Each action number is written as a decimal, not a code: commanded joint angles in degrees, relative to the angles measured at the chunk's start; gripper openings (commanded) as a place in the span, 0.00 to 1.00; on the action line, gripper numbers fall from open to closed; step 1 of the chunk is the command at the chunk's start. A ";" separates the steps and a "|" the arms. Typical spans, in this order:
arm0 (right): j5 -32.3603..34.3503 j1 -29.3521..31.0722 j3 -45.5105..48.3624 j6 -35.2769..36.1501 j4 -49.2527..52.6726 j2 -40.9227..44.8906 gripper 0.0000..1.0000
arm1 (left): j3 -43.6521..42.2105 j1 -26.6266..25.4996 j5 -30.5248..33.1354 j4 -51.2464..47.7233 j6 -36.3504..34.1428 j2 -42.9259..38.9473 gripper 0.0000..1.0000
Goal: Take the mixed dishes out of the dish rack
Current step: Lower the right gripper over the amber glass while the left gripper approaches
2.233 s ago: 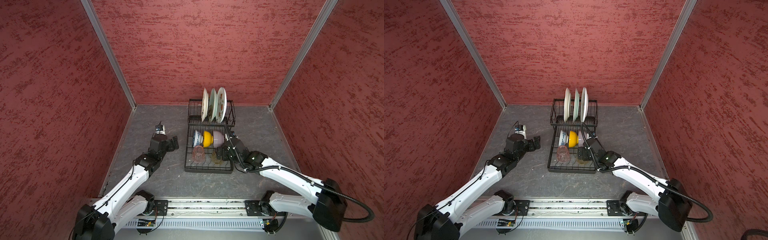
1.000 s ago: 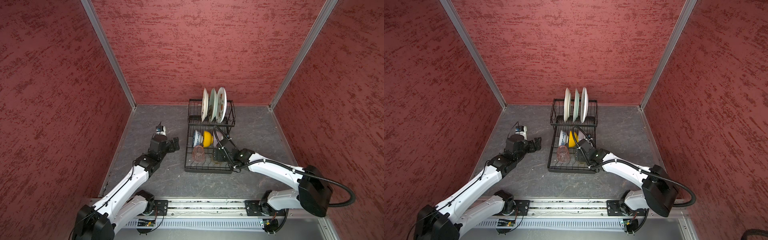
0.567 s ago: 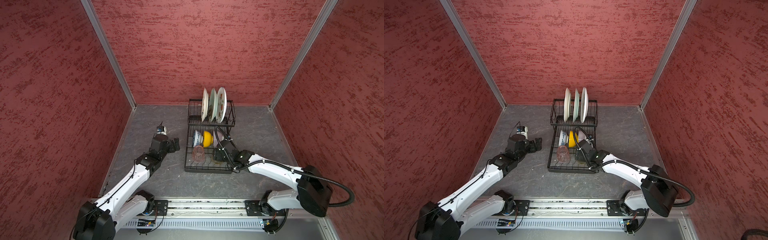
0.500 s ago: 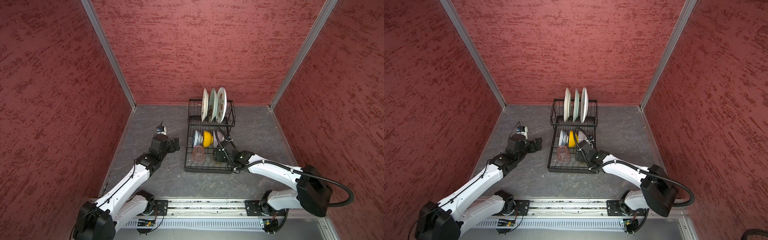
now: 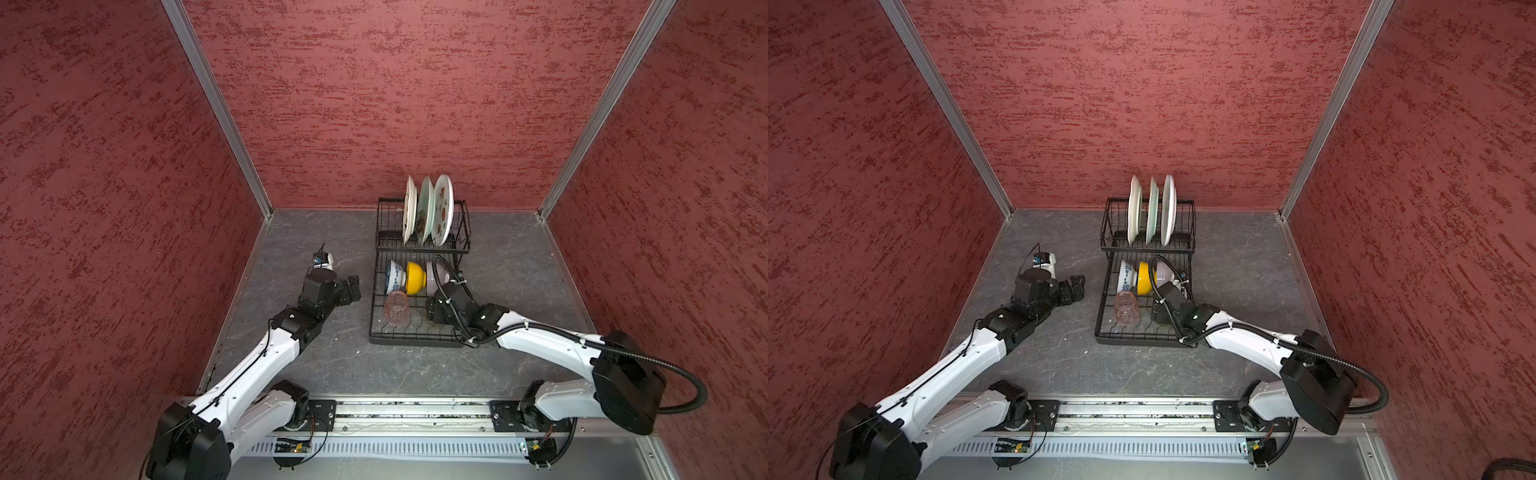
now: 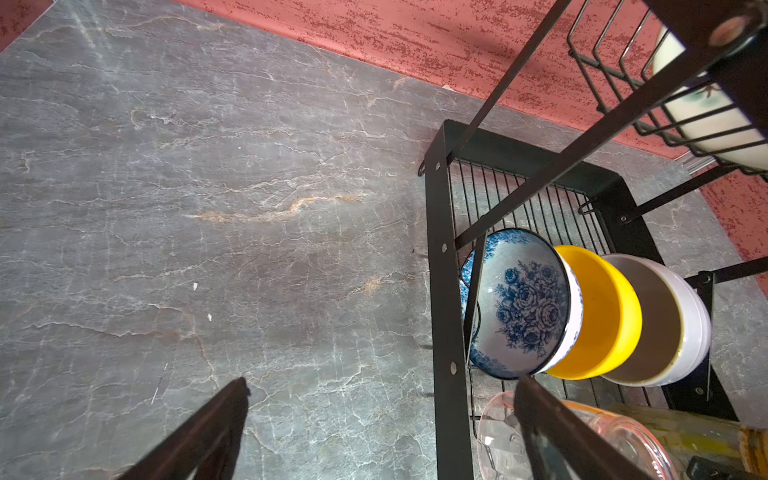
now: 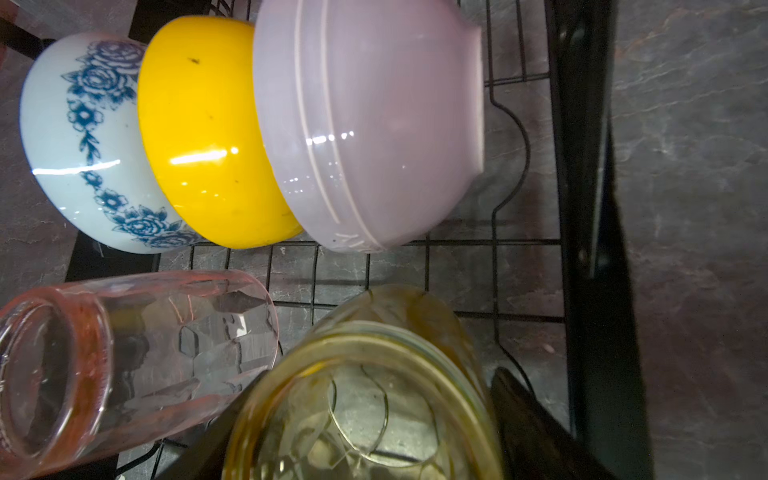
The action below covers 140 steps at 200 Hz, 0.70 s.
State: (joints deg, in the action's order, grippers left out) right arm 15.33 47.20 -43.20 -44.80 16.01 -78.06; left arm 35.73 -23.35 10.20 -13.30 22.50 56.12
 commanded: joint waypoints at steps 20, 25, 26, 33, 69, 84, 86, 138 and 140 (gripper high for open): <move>-0.54 0.52 2.06 -2.66 0.21 0.18 0.70 | -0.12 0.41 -1.11 0.17 0.87 -0.04 1.00; -0.56 0.46 2.13 -2.78 0.13 0.36 0.69 | -0.13 0.41 -1.19 0.20 0.88 -0.10 1.00; -0.52 0.49 2.14 -2.77 0.15 0.41 0.69 | -0.13 0.41 -1.21 0.16 0.92 -0.12 1.00; -0.40 0.47 2.26 -3.01 0.19 0.79 0.68 | -0.13 0.42 -1.36 0.03 0.98 -0.16 0.99; 0.83 0.52 3.72 -4.33 -0.99 3.37 0.60 | 1.28 0.41 -3.05 -1.71 -0.04 -1.11 1.00; 1.22 0.52 4.23 -4.75 -1.46 4.27 0.57 | 1.97 0.33 -3.96 -2.43 -0.50 -2.48 1.00; 1.22 0.52 4.30 -4.77 -1.54 4.40 0.57 | 1.98 0.33 -4.09 -2.48 -0.52 -2.72 1.00; -1.27 0.44 6.78 -5.10 -6.40 8.10 0.52 | 1.21 -0.07 -7.97 -4.17 0.67 -9.63 0.99; -1.40 0.44 6.89 -5.16 -6.60 8.28 0.52 | 1.15 -0.10 -8.19 -4.18 0.74 -9.87 1.00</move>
State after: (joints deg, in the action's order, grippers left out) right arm 15.46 47.22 -37.80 -48.23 13.19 -72.40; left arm 36.01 -23.16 5.21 -16.08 22.72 48.88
